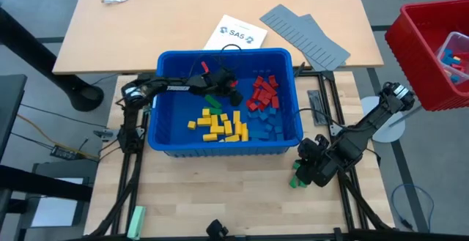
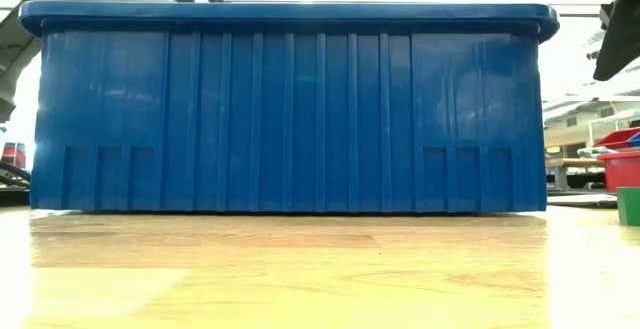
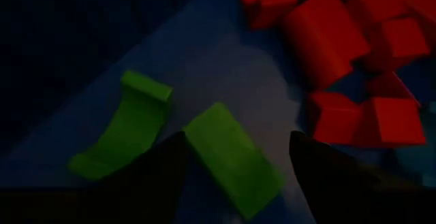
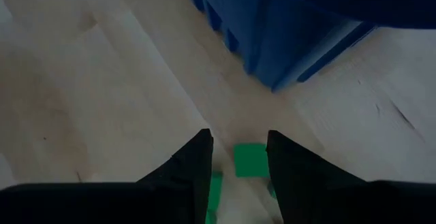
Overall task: Sort blocks
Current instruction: Remove the green block from the blue bin
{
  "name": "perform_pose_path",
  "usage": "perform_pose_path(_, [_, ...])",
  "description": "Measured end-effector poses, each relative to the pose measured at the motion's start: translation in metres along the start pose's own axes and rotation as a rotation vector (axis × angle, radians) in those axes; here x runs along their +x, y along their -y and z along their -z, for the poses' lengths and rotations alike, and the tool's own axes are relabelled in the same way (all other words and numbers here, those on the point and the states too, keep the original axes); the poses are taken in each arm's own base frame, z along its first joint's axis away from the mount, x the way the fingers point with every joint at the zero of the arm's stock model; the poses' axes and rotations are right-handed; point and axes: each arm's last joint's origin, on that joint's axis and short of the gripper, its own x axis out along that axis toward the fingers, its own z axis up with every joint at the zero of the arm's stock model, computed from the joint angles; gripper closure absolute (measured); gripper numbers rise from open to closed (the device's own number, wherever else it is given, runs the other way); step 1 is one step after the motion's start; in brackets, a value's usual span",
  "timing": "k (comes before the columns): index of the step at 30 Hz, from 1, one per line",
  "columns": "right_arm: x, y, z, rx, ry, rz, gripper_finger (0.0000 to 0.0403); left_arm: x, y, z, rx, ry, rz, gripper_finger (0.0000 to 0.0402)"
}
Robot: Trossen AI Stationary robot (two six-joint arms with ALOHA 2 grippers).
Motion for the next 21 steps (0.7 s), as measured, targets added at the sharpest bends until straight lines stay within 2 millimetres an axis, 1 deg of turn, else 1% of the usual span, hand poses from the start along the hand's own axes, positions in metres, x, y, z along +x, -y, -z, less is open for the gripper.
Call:
perform_pose_path(5, [0.0,0.002,0.0,-0.008,-0.004,0.016,0.0277,0.014,-0.002,0.009,-0.022,-0.03,-0.026,0.013])
perform_pose_path(10, [0.0,0.002,0.0,-0.01,-0.002,0.019,0.0277,0.022,-0.002,0.012,-0.039,-0.031,-0.027,0.0133])
perform_pose_path(14, [0.001,0.002,0.001,-0.013,-0.004,0.026,0.0279,0.025,-0.002,0.012,-0.043,-0.018,-0.026,0.0139])
perform_pose_path(17, [0.001,0.002,0.001,-0.012,-0.004,0.027,0.0282,0.025,-0.002,0.013,-0.043,-0.026,-0.028,0.0167])
perform_pose_path(21, [0.001,0.002,0.0,-0.01,-0.003,0.025,0.0286,0.025,-0.003,0.014,-0.034,-0.034,-0.045,0.0236])
